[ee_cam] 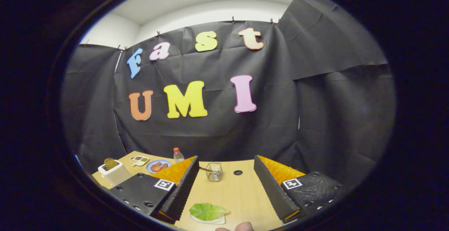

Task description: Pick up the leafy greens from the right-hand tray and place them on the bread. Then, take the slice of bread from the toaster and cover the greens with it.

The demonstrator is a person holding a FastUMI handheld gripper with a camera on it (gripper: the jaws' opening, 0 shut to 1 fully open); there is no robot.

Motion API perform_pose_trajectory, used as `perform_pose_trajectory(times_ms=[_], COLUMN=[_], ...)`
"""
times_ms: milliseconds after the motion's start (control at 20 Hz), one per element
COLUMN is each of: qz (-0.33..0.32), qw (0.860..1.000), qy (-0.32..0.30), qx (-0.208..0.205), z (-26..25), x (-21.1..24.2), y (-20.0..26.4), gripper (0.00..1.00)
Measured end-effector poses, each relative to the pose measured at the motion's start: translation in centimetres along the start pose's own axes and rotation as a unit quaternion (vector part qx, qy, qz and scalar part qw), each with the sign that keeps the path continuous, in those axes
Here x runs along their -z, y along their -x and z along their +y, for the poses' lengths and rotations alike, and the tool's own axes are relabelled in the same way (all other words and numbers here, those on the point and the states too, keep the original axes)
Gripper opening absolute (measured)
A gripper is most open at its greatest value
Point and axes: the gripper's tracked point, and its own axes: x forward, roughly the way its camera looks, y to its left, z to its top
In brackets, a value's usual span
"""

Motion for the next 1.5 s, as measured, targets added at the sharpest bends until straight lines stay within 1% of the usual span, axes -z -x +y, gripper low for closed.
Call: perform_pose_trajectory(times_ms=[150, 300, 400, 550, 650, 800, 950, 1100, 1150, 1200, 1250, 1350, 1500], qz=[0.014, 0.054, 0.085, 0.147, 0.183, 0.233, 0.265, 0.275, 0.279, 0.287, 0.299, 0.318, 0.319], qw=[1.0, 0.998, 0.995, 0.987, 0.981, 0.971, 0.963, 0.96, 0.959, 0.956, 0.953, 0.946, 0.945], qy=[0.019, 0.027, 0.026, 0.021, 0.011, -0.002, -0.018, -0.012, -0.006, -0.007, -0.014, -0.021, -0.012], qx=[-0.014, -0.028, -0.051, -0.065, -0.065, -0.05, -0.041, -0.051, -0.053, -0.056, -0.057, -0.063, -0.068], z=[-0.2, -0.5, 0.0, -0.4, -0.7, -2.1, -2.6, -1.7, -1.5, -1.3, -1.1, -0.6, -0.1], x=[2.1, 6.1, 9.7, 17.2, 22.0, 28.0, 31.3, 32.7, 33.1, 33.8, 34.4, 35.3, 35.3], y=[-0.8, -1.6, -2.3, -4.1, -5.3, -7.1, -7.8, -8.6, -9.0, -9.4, -9.4, -9.5, -9.8], gripper=[0.96, 0.95, 0.96, 0.96, 0.96, 0.96, 0.95, 0.94, 0.9, 0.83, 0.81, 0.71, 0.47])
